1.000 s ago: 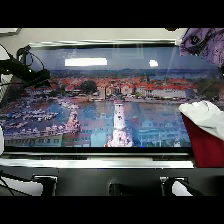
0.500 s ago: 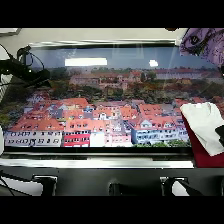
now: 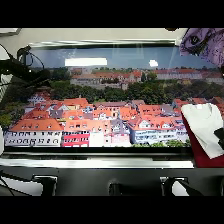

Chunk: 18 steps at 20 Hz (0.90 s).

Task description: Fold the clothes and pants, and hang the long-sleeved shirts on hangers.

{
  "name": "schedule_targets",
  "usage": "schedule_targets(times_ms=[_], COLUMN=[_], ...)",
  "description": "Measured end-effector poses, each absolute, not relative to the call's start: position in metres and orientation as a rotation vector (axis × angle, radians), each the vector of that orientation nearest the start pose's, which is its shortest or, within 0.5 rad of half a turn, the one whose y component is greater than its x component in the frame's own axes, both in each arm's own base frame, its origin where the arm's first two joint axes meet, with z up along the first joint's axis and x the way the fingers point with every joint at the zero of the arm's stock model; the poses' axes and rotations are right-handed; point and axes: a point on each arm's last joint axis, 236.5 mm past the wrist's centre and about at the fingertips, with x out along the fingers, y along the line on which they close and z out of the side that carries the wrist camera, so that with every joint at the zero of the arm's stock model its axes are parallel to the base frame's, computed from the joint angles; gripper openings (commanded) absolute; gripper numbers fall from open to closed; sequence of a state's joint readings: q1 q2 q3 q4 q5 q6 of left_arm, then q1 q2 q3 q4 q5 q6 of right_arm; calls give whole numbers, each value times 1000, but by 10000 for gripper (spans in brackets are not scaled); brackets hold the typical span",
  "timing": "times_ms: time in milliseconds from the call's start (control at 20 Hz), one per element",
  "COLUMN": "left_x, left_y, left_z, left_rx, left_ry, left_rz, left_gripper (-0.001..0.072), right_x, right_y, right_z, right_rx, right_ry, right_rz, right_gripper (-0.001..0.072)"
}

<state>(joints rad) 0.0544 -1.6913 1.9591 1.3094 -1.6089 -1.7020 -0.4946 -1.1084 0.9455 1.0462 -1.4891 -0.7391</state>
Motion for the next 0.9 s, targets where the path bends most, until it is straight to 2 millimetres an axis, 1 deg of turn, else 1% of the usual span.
schedule_targets(times_ms=[200, 250, 300, 350, 450, 500, 550, 600, 650, 700, 750, 850, 900], left_x=[465, 466, 466, 465, 466, 466, 466, 465, 465, 465, 465, 466, 467], left_y=[-36, -36, -36, -36, -36, -36, -36, -36, -36, -36, -36, -36, -35], left_z=[91, 91, 91, 91, 91, 91, 91, 91, 92, 95, 99, 113, 121], left_rx=[-313, -313, -313, -313, -313, -313, -313, -313, -313, -311, -299, -256, -236], left_ry=[1339, 1339, 1339, 1339, 1339, 1339, 1339, 1338, 1335, 1328, 1315, 1265, 1234], left_rz=[-94, -94, -94, -94, -94, -94, -94, -95, -95, -97, -106, -135, -145], left_gripper=[21, 21, 20, 21, 21, 21, 21, 20, 20, 20, 20, 20, 20], right_x=[157, 155, 154, 152, 153, 156, 163, 173, 189, 208, 235, 294, 324], right_y=[-222, -222, -221, -221, -221, -221, -222, -222, -221, -218, -210, -179, -155], right_z=[20, 21, 21, 22, 22, 21, 22, 23, 25, 28, 33, 48, 58], right_rx=[508, 504, 504, 497, 493, 486, 480, 479, 485, 494, 498, 466, 425], right_ry=[1325, 1329, 1335, 1344, 1348, 1350, 1344, 1333, 1311, 1280, 1238, 1152, 1107], right_rz=[-1412, -1416, -1421, -1426, -1414, -1392, -1354, -1302, -1228, -1143, -1026, -763, -628], right_gripper=[44, 136, 275, 380, 381, 358, 290, 199, 109, 96, 34, 34, 34])
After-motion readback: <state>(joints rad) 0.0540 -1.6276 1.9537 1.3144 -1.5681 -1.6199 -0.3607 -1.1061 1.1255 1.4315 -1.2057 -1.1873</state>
